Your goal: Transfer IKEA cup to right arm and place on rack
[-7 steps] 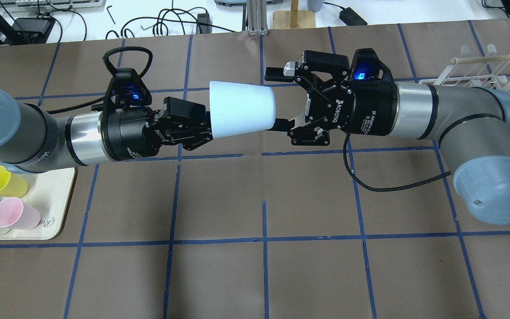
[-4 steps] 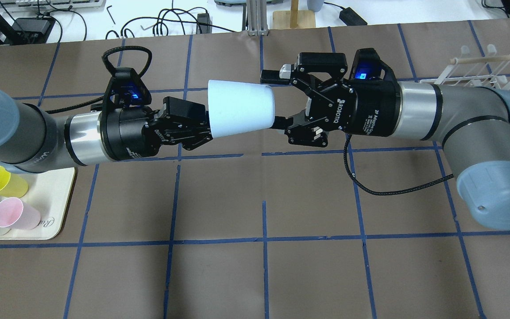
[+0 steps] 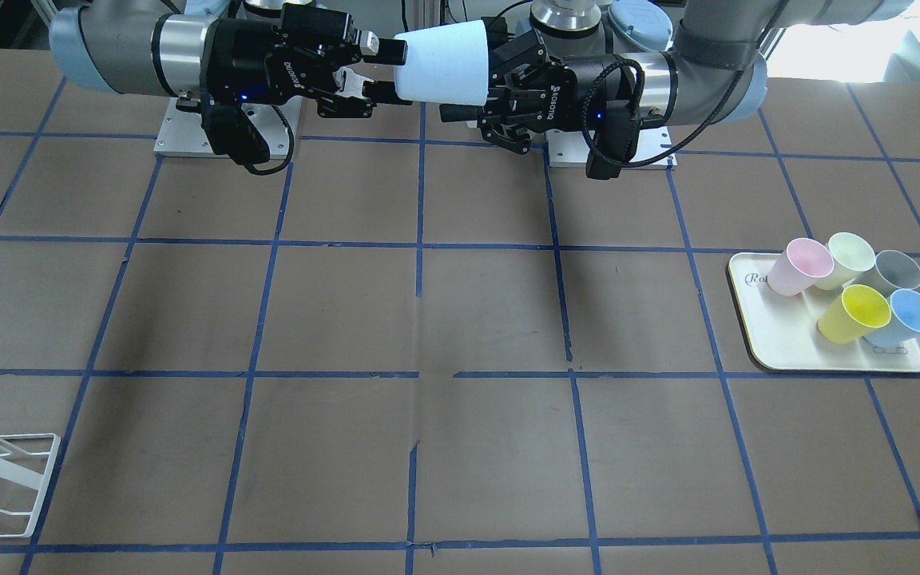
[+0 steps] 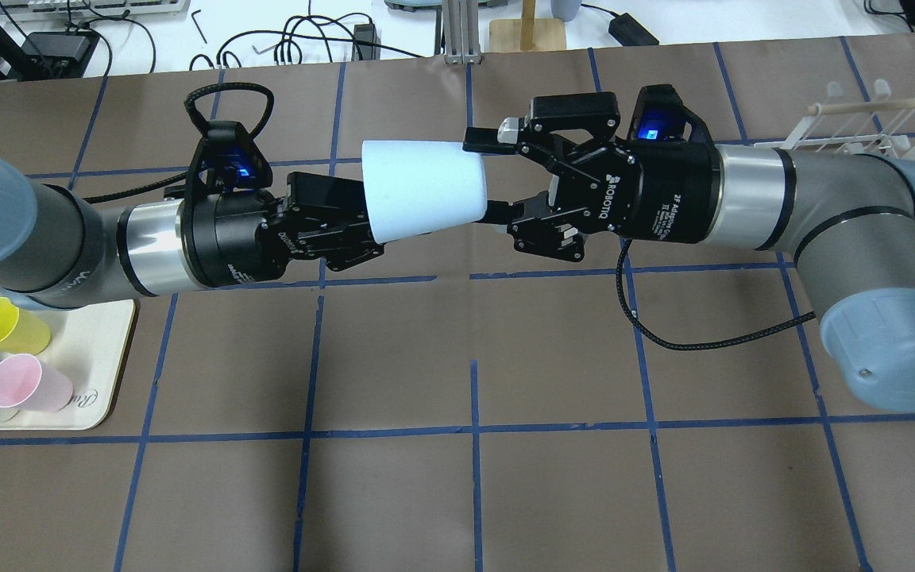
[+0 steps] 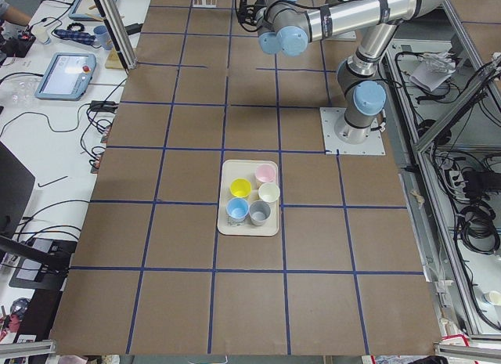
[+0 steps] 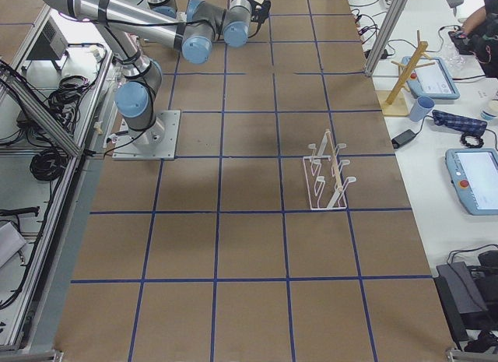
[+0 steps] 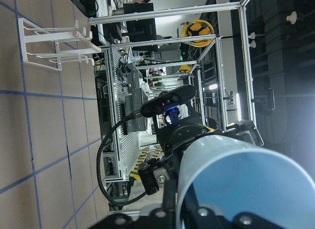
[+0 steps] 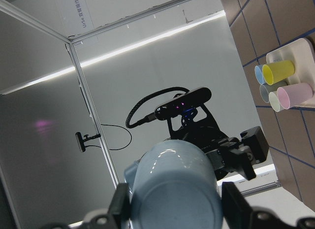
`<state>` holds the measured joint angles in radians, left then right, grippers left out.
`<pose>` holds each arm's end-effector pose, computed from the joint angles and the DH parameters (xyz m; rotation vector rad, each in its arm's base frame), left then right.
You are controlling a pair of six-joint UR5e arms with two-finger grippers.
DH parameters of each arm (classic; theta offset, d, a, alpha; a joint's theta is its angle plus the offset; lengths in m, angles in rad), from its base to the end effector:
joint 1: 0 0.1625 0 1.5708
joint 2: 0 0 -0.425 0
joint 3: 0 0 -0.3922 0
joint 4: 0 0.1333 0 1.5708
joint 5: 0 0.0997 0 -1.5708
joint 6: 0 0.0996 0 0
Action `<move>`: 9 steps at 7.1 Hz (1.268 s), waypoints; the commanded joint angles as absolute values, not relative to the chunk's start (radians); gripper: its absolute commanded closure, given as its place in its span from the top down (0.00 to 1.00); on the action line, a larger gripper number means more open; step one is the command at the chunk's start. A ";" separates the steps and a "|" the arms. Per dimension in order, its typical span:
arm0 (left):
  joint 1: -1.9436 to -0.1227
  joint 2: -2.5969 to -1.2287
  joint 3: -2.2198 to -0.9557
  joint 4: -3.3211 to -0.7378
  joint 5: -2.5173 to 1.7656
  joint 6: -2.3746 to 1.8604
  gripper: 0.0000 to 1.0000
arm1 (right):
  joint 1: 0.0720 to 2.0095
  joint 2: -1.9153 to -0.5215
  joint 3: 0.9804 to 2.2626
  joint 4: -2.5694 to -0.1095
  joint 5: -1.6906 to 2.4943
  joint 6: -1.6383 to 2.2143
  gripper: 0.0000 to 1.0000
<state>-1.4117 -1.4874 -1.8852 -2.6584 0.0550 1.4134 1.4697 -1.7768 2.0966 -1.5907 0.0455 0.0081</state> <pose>-0.1718 -0.3982 0.3983 0.0091 -1.5867 0.1564 0.1931 -0.4035 0.4301 0.3209 1.4953 0.1545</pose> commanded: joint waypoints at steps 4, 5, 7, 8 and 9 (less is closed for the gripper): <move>-1.410 -1.488 -1.882 -2.658 0.054 1.413 0.57 | 1.454 -1.770 2.095 -1.601 0.048 0.014 0.44; -1.410 -1.486 -1.881 -2.658 0.052 1.411 0.57 | 1.454 -1.770 2.094 -1.605 0.048 0.015 0.40; -1.405 -1.486 -1.879 -2.660 0.051 1.404 0.57 | 1.407 -1.770 2.095 -1.605 0.048 0.041 0.40; -1.394 -1.486 -1.876 -2.660 0.051 1.399 0.56 | 1.387 -1.772 2.094 -1.606 0.046 0.060 0.40; -1.384 -1.486 -1.868 -2.660 0.051 1.391 0.56 | 1.376 -1.772 2.094 -1.608 0.048 0.061 0.38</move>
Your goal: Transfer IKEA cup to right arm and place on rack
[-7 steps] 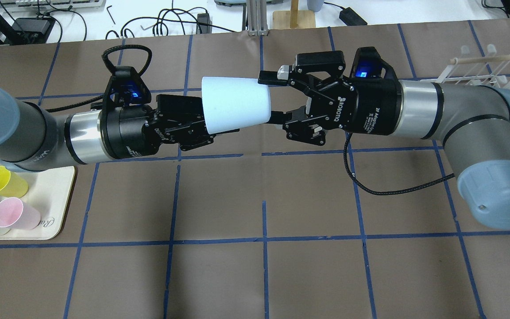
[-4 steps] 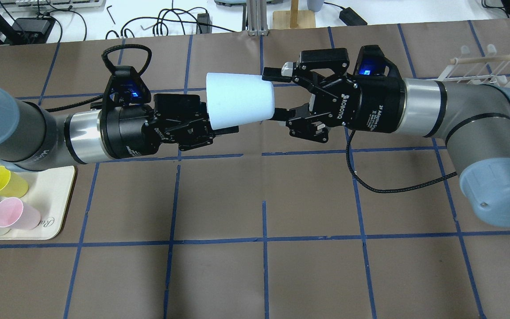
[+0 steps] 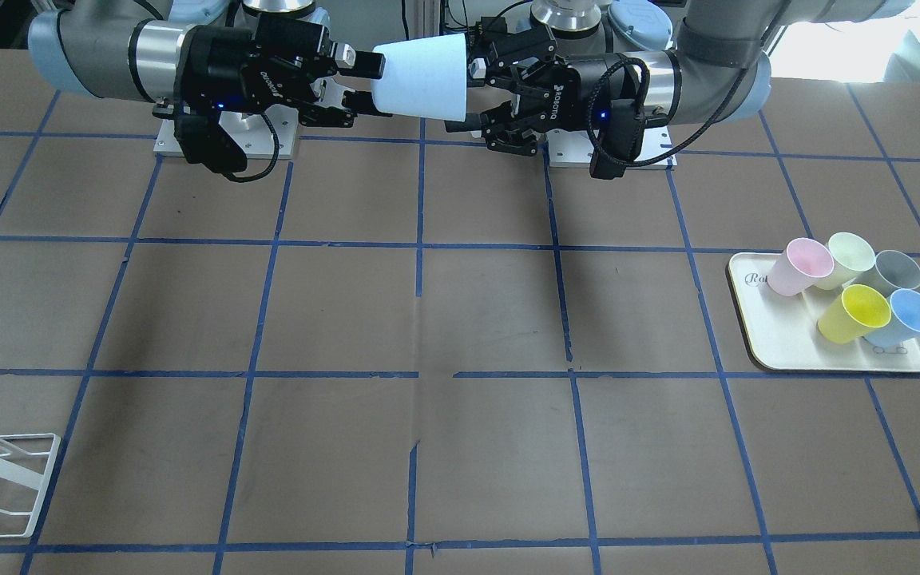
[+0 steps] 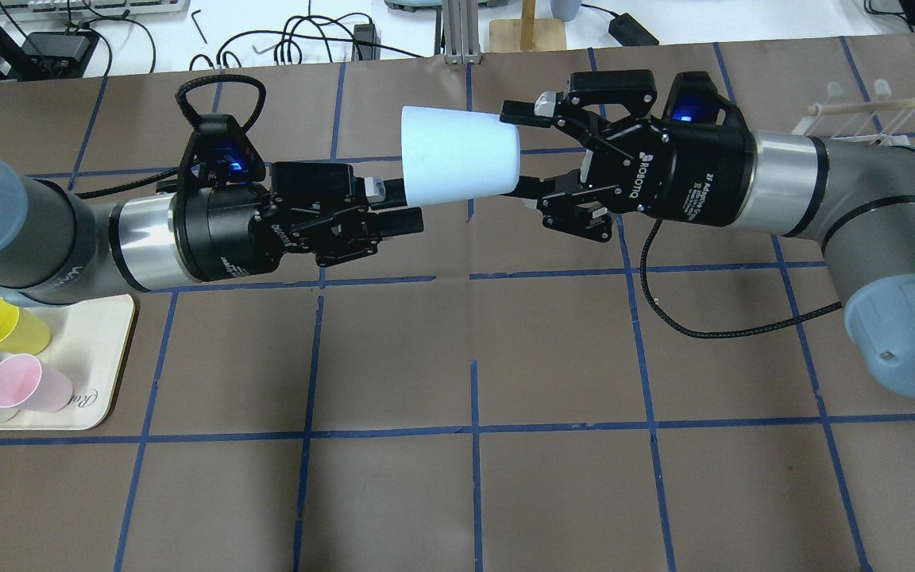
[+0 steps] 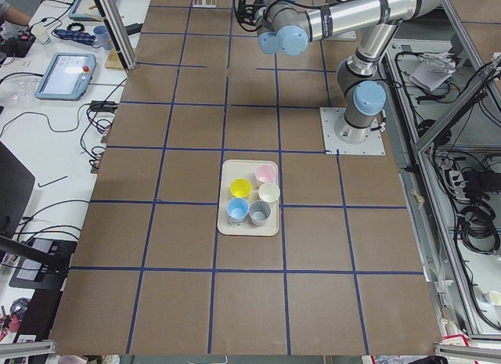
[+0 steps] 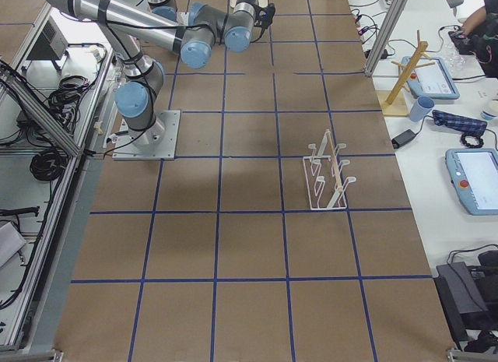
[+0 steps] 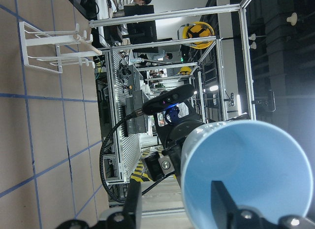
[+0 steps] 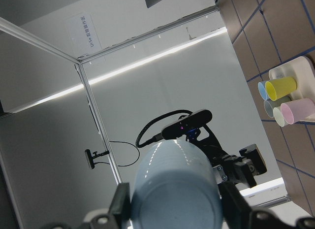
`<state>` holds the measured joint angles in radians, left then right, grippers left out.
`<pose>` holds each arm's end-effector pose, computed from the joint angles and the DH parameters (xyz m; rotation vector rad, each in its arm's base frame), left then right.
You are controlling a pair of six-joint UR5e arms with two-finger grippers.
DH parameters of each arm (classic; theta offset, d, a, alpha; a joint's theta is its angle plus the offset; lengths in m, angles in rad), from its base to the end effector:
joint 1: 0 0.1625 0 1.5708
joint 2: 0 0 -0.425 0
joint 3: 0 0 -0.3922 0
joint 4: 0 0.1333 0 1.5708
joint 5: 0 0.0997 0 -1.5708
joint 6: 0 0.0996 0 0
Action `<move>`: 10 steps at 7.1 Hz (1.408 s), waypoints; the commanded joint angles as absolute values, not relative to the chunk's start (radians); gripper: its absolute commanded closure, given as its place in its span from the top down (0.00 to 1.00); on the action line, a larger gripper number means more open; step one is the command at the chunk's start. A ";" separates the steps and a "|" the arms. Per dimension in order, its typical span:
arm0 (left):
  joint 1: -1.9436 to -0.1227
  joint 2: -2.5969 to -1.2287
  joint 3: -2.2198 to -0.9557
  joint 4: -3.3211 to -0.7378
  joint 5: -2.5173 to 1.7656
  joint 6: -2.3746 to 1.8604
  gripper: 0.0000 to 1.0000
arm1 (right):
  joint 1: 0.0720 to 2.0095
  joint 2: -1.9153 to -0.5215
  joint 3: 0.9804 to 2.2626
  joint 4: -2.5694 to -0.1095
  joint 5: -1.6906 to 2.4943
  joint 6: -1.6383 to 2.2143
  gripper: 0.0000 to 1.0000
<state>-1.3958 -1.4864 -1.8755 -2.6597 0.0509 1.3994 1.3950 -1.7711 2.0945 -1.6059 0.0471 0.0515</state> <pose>-0.1652 -0.4027 0.4027 0.0285 -1.5862 0.1685 0.1620 -0.4190 0.4305 0.3994 1.4737 0.1204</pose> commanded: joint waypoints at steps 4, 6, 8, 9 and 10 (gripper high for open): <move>-1.311 -1.489 -1.845 -2.668 0.087 1.394 0.59 | 1.273 -1.773 2.094 -1.615 0.032 0.064 0.35; -1.189 -1.489 -1.829 -2.625 0.306 1.330 0.59 | 1.232 -1.811 2.033 -1.658 -0.234 0.092 0.33; -1.184 -1.515 -1.777 -2.381 0.442 1.054 0.62 | 1.232 -1.824 1.918 -1.612 -0.569 0.094 0.34; -1.187 -1.519 -1.775 -2.167 0.553 0.803 0.62 | 1.232 -1.824 1.896 -1.612 -0.780 0.077 0.33; -1.202 -1.529 -1.785 -1.925 0.677 0.568 0.62 | 1.235 -1.824 1.878 -1.611 -0.993 0.043 0.29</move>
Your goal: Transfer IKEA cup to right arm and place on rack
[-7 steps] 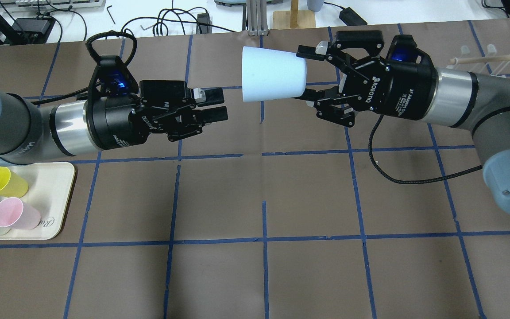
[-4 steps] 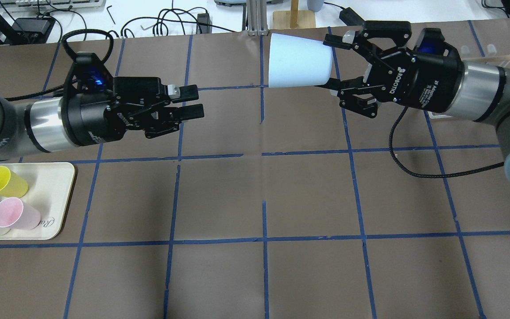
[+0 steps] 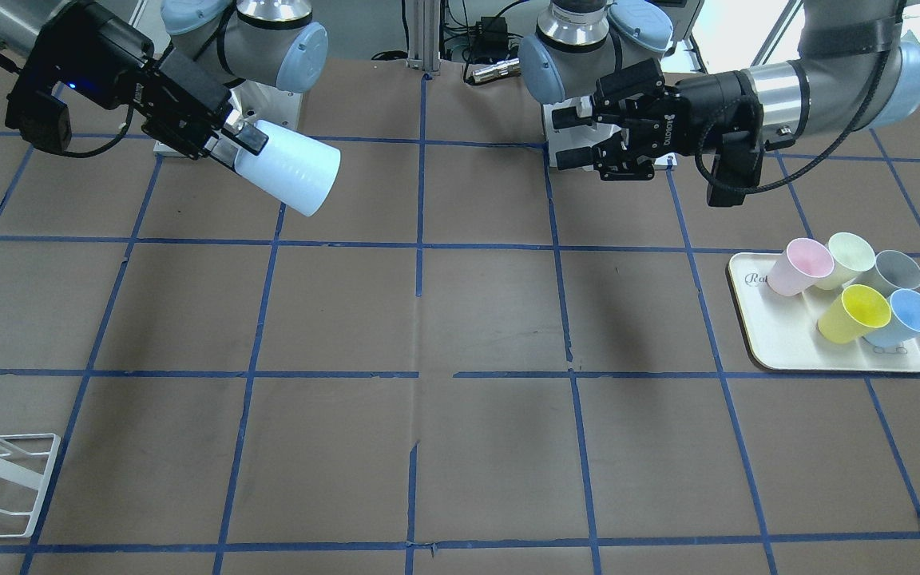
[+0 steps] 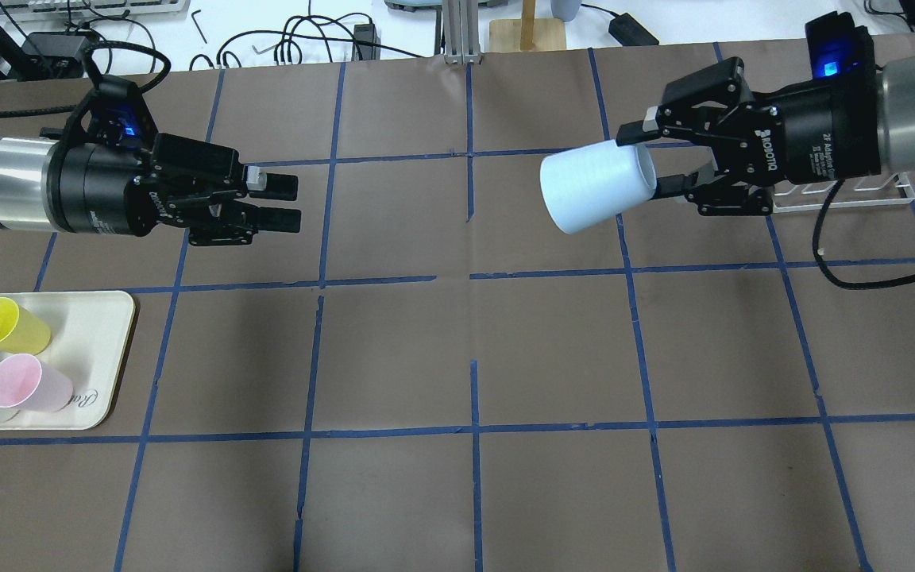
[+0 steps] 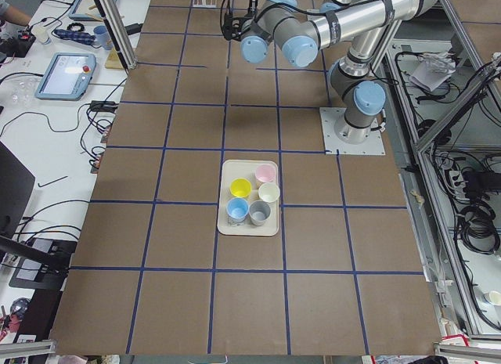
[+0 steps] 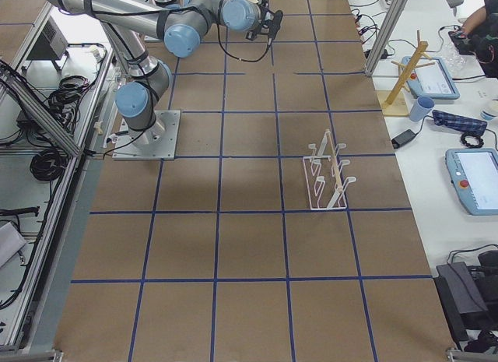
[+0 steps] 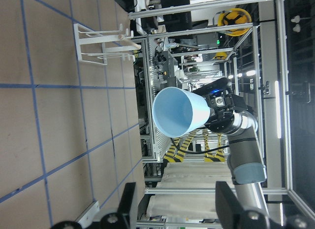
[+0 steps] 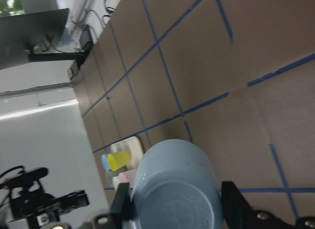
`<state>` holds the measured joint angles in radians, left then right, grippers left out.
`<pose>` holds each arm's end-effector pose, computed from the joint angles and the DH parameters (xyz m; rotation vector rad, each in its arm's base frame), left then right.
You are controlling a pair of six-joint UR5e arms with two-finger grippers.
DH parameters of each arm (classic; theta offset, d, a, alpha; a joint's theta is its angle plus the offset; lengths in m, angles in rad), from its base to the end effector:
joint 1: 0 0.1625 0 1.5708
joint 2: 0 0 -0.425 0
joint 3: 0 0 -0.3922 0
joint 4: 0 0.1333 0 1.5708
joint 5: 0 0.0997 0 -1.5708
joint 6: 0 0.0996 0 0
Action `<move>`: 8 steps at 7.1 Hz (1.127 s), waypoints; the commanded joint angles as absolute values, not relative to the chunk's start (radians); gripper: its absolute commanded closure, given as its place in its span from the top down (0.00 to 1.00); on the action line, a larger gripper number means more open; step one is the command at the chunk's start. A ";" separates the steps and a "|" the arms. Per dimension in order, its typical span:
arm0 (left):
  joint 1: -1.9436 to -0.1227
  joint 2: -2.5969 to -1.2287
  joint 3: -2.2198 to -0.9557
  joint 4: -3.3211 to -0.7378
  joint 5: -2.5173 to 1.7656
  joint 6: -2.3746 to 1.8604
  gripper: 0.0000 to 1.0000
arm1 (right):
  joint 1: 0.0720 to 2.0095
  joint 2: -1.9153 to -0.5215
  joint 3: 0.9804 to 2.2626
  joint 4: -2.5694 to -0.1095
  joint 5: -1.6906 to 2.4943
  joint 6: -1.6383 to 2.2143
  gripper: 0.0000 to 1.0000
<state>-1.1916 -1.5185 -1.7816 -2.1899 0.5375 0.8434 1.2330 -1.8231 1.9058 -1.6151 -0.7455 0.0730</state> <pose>-0.0551 -0.4529 0.4187 -0.0067 -1.9443 -0.0178 0.0683 -0.4287 0.4703 0.4917 2.2645 -0.0898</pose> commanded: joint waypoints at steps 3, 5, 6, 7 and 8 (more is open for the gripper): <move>-1.444 -1.534 -1.772 -1.505 1.115 0.201 0.70 | 1.236 -1.818 1.836 -1.629 -1.309 -0.157 0.25; -1.506 -1.516 -1.711 -1.500 1.439 0.161 0.78 | 1.233 -1.784 1.838 -1.737 -1.365 -0.259 0.25; -1.506 -1.513 -1.648 -1.582 1.469 0.126 0.81 | 1.223 -1.732 1.830 -1.808 -1.397 -0.288 0.25; -1.512 -1.528 -1.584 -1.621 1.508 0.015 0.85 | 1.217 -1.689 1.798 -1.843 -1.437 -0.322 0.25; -1.541 -1.531 -1.547 -1.668 1.561 0.002 0.85 | 1.212 -1.634 1.752 -1.845 -1.440 -0.372 0.25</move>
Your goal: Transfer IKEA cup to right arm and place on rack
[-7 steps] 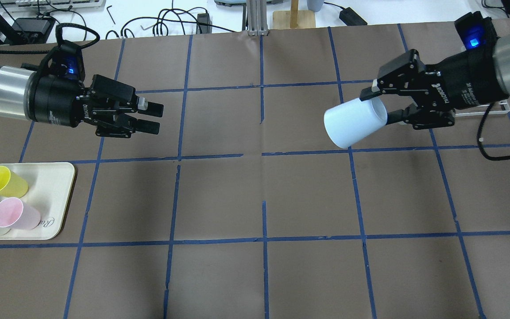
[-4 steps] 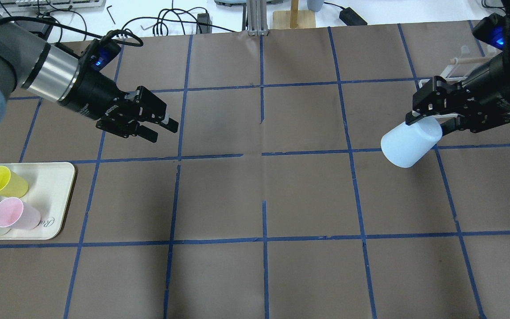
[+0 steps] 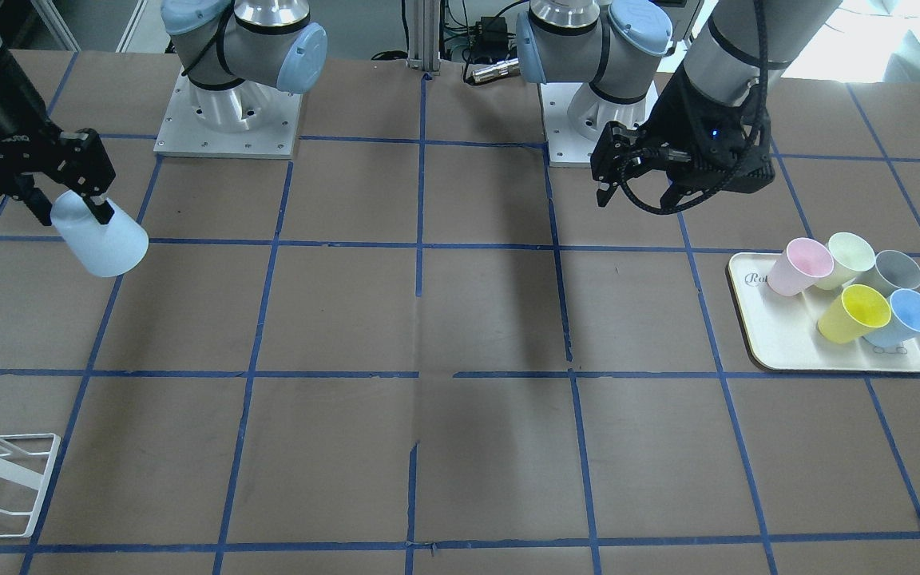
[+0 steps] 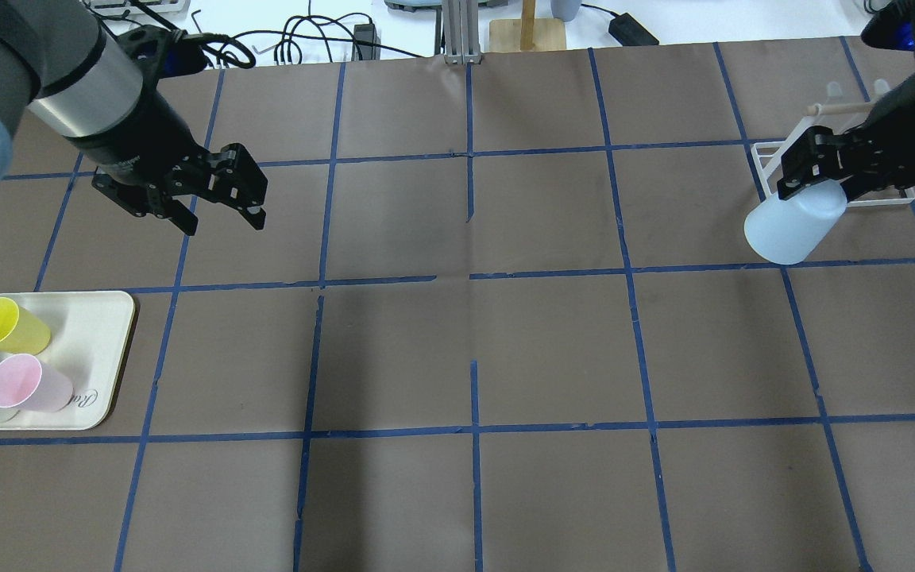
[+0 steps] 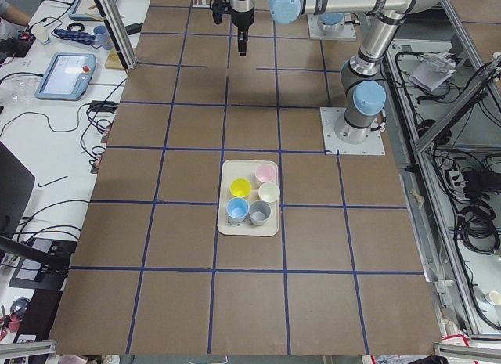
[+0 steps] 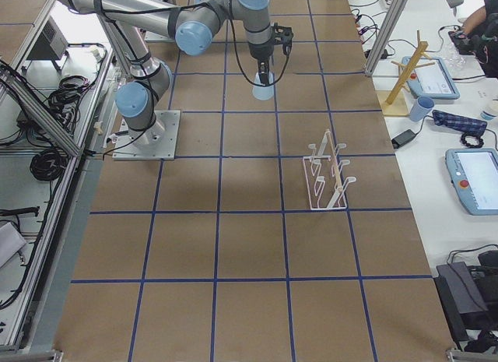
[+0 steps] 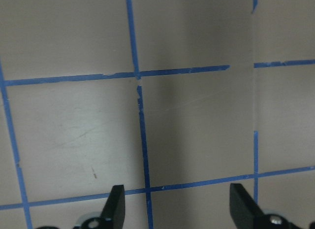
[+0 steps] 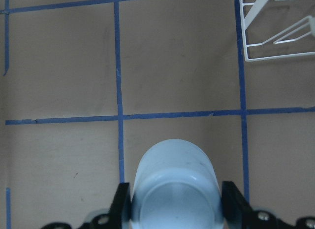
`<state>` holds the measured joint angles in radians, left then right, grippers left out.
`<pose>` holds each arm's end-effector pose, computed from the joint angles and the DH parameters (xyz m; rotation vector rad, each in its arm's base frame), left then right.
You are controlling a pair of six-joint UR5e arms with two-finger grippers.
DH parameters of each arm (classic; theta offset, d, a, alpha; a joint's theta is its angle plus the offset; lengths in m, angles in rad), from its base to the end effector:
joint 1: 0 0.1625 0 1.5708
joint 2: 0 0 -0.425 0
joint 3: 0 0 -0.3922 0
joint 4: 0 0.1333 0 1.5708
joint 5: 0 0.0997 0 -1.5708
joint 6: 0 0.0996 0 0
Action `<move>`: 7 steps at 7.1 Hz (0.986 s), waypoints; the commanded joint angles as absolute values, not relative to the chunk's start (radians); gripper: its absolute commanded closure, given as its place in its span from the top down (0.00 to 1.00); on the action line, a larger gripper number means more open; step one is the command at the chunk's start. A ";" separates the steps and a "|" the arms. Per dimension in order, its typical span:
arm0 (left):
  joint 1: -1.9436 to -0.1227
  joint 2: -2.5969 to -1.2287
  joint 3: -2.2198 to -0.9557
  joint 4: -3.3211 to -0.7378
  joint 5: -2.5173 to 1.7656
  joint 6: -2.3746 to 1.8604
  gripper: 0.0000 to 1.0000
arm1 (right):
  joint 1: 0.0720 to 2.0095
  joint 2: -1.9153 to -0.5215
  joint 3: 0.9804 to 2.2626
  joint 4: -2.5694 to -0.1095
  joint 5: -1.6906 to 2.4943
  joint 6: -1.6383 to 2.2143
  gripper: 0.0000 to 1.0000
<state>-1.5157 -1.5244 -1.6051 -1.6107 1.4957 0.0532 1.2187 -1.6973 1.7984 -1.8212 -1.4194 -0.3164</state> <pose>-0.1147 -0.4764 0.4897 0.0045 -3.0649 -0.0363 -0.0159 -0.4734 0.4620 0.0369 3.0338 -0.2898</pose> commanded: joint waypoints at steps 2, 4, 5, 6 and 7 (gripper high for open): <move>-1.565 -1.534 -1.532 -1.669 1.569 -0.008 0.89 | 1.140 -1.535 1.656 -1.841 -1.439 -0.435 0.25; -1.565 -1.552 -1.506 -1.654 1.569 -0.006 0.93 | 1.118 -1.461 1.602 -1.844 -1.439 -0.518 0.25; -1.565 -1.557 -1.509 -1.649 1.568 0.014 0.97 | 1.099 -1.439 1.574 -1.845 -1.439 -0.529 0.25; -1.565 -1.560 -1.502 -1.649 1.566 0.017 1.00 | 1.083 -1.392 1.539 -1.847 -1.437 -0.572 0.25; -1.563 -1.557 -1.508 -1.648 1.568 0.035 1.00 | 1.075 -1.355 1.502 -1.844 -1.437 -0.584 0.25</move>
